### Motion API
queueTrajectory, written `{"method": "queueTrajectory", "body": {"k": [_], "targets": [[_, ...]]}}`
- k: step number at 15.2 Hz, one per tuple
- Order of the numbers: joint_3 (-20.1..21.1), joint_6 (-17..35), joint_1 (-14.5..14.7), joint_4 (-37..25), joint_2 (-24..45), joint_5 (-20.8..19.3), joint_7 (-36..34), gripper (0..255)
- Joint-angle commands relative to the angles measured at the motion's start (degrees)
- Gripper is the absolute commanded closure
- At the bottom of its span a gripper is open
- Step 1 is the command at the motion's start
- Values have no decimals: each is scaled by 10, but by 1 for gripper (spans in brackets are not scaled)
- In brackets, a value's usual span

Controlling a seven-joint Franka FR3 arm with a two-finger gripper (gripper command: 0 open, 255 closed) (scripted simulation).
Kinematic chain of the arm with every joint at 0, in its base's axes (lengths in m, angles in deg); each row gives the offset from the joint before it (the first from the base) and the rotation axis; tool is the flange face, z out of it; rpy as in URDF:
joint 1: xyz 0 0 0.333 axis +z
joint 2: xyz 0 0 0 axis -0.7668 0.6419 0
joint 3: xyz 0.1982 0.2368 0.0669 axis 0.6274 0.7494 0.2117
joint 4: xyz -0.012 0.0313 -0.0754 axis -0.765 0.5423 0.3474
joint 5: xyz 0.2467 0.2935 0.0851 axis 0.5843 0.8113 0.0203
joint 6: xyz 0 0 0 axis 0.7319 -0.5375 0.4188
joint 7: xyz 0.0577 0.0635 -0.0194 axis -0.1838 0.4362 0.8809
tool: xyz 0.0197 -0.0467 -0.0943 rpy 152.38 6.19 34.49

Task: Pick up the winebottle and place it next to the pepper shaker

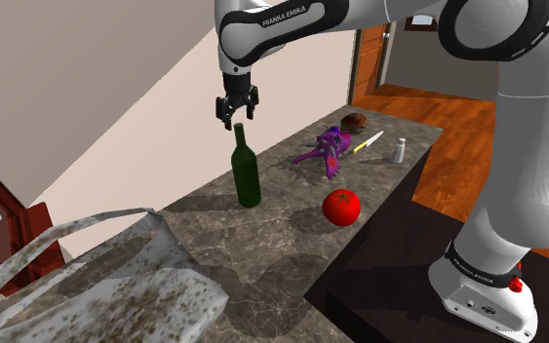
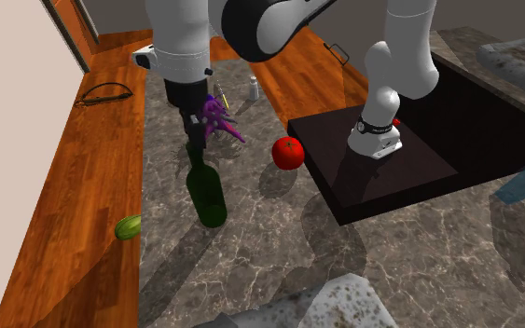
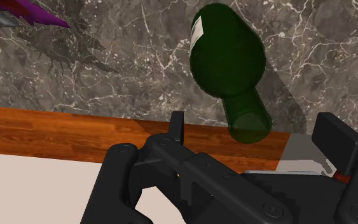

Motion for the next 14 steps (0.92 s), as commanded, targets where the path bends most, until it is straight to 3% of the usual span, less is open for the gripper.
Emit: {"method": "queueTrajectory", "body": {"k": [1, 7, 14], "targets": [[0, 6, 2, -10, 15, -2, -2, 0], [-1, 42, 2, 13, 29, -5, -4, 0], [-1, 42, 2, 13, 29, -5, -4, 0]]}}
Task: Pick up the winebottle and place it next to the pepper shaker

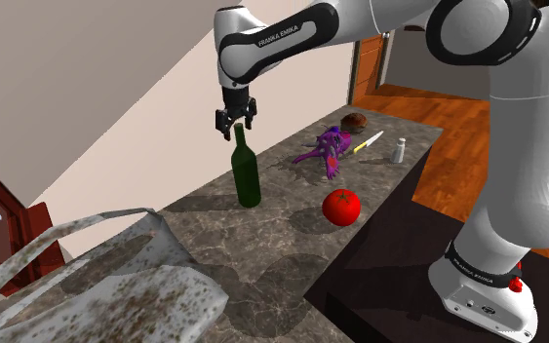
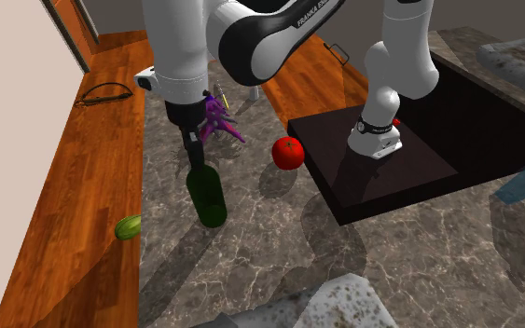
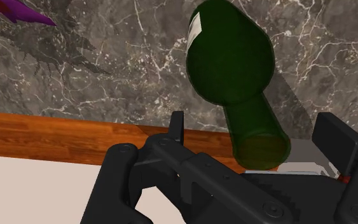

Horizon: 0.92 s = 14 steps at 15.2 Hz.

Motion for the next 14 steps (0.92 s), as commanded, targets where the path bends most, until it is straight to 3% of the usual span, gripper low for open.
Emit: {"method": "queueTrajectory", "body": {"k": [1, 10, 14], "targets": [[0, 0, 0, 0, 0, 0, 0, 255], [0, 0, 0, 0, 0, 0, 0, 255], [1, -29, 0, -24, -4, 1, 1, 255]]}}
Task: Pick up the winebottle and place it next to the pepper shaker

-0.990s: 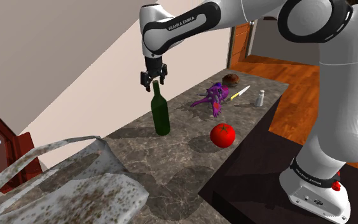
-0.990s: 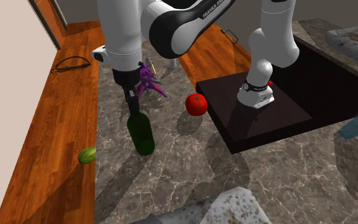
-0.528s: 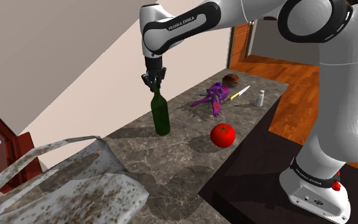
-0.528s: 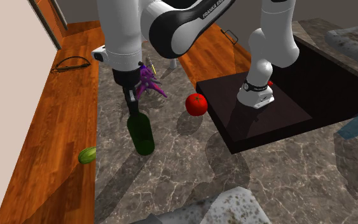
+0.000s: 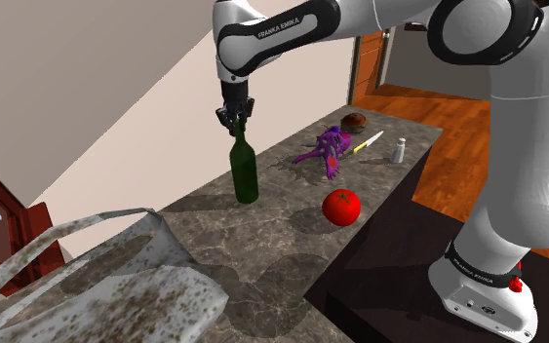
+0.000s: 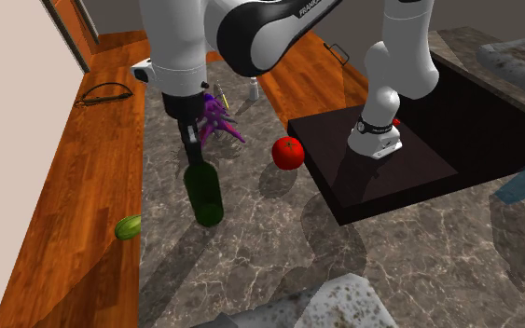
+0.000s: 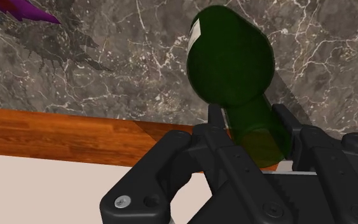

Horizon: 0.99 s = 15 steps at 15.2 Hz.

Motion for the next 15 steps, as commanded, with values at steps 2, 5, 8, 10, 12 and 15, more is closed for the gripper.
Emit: {"method": "queueTrajectory", "body": {"k": [2, 5, 8, 10, 12, 15], "targets": [[0, -21, 0, -19, -2, 1, 1, 255], [1, -44, 1, -40, -4, 1, 2, 255], [1, -67, 2, -64, -3, 2, 3, 255], [1, -83, 2, -80, -2, 2, 3, 255], [1, -99, 3, -98, -1, 2, 3, 255], [2, -124, 4, -127, 3, 1, 4, 255]]}}
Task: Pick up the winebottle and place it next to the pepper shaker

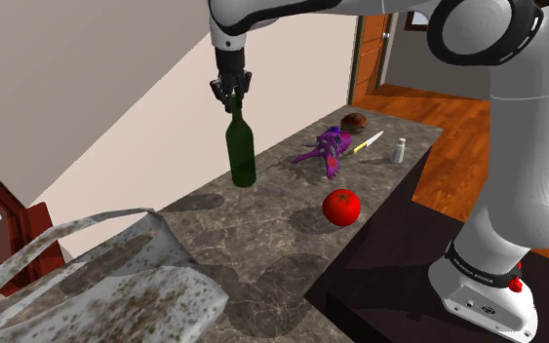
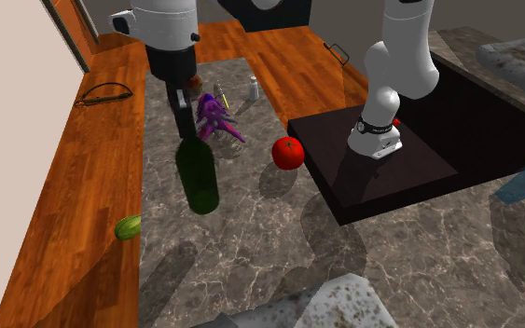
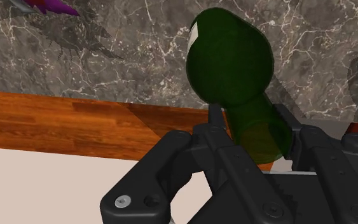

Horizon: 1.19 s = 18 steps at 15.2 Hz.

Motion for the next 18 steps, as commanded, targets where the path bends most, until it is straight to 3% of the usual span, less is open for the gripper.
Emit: {"method": "queueTrajectory", "body": {"k": [1, 15, 18], "targets": [[0, -17, 1, -20, 3, 0, 0, 255], [0, -157, 16, -215, 58, -10, 2, 255], [-5, -122, -20, -116, -7, 7, 33, 255]]}}
